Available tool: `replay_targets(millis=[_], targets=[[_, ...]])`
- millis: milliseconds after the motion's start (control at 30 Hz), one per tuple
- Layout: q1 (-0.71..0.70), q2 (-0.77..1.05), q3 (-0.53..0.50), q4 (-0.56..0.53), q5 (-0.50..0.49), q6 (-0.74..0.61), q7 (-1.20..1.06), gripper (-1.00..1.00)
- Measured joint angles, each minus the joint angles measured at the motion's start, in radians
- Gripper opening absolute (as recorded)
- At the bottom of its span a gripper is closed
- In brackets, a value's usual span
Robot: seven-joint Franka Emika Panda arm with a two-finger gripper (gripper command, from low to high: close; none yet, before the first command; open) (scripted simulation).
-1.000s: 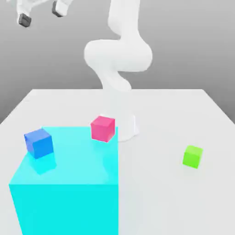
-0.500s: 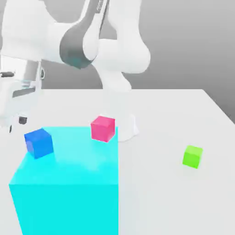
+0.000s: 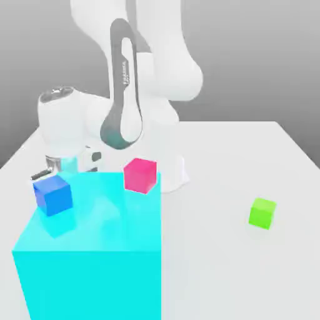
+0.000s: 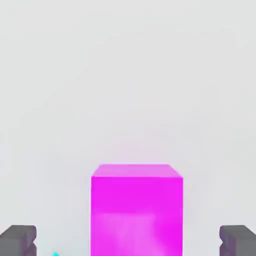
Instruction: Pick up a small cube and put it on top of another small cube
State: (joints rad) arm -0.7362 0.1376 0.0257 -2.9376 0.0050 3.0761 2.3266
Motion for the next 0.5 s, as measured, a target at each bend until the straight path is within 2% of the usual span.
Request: replay_targets(millis=[67, 100, 333, 500], targets=[[0.015, 0.072, -0.014, 0.013, 0.001, 0.059, 0.001, 0.00], [0.021, 0.100, -0.019, 0.017, 0.001, 0.082, 0.002, -1.00], [0.021, 0.104, -0.020, 0.018, 0.001, 0.087, 0.002, -1.00], [0.010, -0.052, -0.006, -0.010, 0.013, -0.041, -0.009, -1.00]])
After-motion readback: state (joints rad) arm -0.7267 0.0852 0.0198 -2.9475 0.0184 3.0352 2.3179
